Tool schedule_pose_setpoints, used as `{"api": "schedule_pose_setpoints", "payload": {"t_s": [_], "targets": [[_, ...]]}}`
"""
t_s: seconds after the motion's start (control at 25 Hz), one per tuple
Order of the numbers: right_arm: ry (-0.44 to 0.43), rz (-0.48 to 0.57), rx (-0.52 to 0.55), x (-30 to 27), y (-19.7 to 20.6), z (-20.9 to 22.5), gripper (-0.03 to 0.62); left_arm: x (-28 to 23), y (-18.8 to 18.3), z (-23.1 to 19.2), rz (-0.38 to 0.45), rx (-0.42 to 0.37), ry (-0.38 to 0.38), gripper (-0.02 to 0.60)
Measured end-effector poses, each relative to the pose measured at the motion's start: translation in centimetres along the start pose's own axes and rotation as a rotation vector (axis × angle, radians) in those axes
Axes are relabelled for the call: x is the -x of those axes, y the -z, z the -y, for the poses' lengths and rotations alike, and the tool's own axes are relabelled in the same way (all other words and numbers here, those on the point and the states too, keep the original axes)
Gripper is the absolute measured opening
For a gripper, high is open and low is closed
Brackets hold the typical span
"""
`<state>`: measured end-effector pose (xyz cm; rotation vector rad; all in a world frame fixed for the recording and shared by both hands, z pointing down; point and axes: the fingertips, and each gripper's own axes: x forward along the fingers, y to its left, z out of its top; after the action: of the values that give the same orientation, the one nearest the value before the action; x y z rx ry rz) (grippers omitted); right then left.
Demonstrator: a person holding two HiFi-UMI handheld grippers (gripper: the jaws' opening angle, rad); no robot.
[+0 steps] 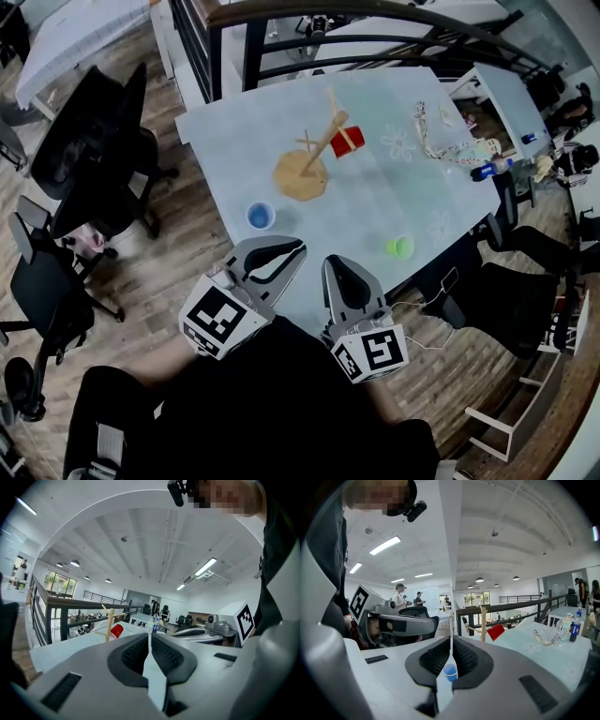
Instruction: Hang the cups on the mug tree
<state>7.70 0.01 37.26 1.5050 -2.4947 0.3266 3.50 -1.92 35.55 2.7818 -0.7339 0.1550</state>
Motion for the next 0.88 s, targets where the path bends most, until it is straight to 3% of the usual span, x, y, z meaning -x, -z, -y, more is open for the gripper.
{"api": "schedule_pose_setpoints", "payload": {"t_s": [0.44,0.88], "targets": [[0.014,-0.011,0.007,0.3,0.1,0.0,0.042,0.3,-0.6,0.5,0.042,0.014,0.033,0.034],[0.018,-0.047,0.004,-0.2,0.8,-0.4,0.043,0.9,1.7,-4.1,-0.008,0.013,-0.042,0.034]]}}
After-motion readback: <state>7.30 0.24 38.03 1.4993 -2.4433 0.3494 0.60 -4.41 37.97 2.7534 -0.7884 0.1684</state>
